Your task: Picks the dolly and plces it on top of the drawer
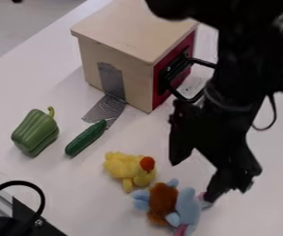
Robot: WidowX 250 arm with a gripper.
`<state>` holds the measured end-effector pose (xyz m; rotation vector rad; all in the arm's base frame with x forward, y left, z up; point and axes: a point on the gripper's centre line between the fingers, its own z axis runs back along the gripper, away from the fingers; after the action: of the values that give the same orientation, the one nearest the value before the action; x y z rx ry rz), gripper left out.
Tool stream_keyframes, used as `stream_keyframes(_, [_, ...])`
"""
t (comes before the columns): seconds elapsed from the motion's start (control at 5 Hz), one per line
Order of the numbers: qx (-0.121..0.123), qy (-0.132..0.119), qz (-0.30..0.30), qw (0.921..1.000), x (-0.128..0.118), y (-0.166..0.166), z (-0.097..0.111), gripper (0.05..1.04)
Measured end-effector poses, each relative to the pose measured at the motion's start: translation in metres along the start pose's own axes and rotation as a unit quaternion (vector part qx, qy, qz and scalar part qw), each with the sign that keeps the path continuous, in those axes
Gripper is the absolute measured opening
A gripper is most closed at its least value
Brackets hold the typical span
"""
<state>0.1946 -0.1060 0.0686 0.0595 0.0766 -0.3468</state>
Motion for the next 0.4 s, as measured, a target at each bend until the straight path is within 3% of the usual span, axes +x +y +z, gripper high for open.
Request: stream_keyframes(0.4, [-0.007,0.046,-0.009,0.9989,-0.001,-0.002,-0.04,0.999])
